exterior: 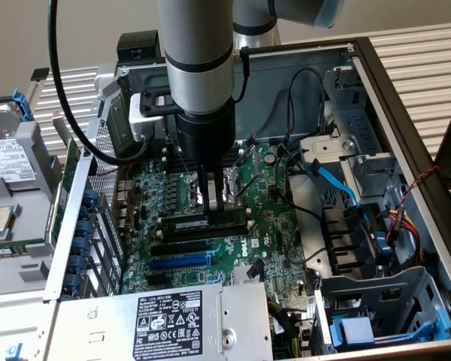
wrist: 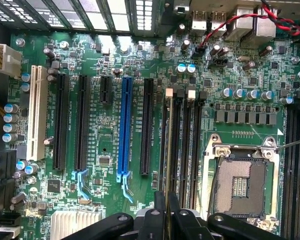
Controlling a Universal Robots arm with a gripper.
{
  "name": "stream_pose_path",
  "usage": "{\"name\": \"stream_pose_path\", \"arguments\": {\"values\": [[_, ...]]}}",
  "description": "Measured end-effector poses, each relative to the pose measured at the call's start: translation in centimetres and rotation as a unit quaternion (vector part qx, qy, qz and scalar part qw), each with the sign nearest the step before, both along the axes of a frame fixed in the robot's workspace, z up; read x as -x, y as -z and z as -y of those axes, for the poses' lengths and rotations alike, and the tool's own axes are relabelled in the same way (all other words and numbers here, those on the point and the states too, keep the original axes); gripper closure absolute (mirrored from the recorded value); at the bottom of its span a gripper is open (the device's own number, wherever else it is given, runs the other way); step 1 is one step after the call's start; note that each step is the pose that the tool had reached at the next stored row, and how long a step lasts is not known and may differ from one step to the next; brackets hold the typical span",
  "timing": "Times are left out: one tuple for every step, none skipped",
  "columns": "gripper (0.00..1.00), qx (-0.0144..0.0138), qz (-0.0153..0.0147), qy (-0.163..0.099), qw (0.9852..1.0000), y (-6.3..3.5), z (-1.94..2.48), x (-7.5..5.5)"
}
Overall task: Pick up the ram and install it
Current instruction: 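Insert the ram into the slot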
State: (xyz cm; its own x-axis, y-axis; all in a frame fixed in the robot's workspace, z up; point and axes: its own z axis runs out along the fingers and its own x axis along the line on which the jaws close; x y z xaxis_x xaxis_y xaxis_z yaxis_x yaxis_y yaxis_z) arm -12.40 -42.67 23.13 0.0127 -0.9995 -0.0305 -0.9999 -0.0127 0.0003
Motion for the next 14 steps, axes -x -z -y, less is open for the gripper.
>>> {"name": "stream_pose_path", "arguments": {"values": [[0.87,0.0000,0.0001,0.000,1.0000,0.01,0.00,0.00],[0.87,0.0000,0.0002,0.000,1.0000,0.01,0.00,0.01],[0.87,0.0000,0.0002,0.000,1.0000,0.02,0.00,0.01],[0.87,0.0000,0.0003,0.000,1.0000,0.04,0.00,0.01],[0.87,0.0000,0.0003,0.000,1.0000,0.03,0.00,0.01],[0.87,0.0000,0.0004,0.000,1.0000,0.04,0.00,0.02],[0.87,0.0000,0.0010,0.000,1.0000,0.14,-0.01,0.08],[0.87,0.0000,0.0029,0.000,1.0000,0.28,-0.03,0.13],[0.87,0.0000,0.0031,0.000,1.0000,0.29,-0.03,0.13],[0.87,0.0000,0.0032,0.000,1.0000,0.30,-0.03,0.14],[0.87,0.0000,0.0033,0.000,1.0000,0.31,-0.03,0.16],[0.87,-0.0001,0.0036,0.000,1.0000,0.32,-0.04,0.21],[0.87,-0.0001,0.0038,0.000,1.0000,0.33,-0.04,0.25],[0.87,-0.0001,0.0041,0.000,1.0000,0.34,-0.04,0.26]]}}
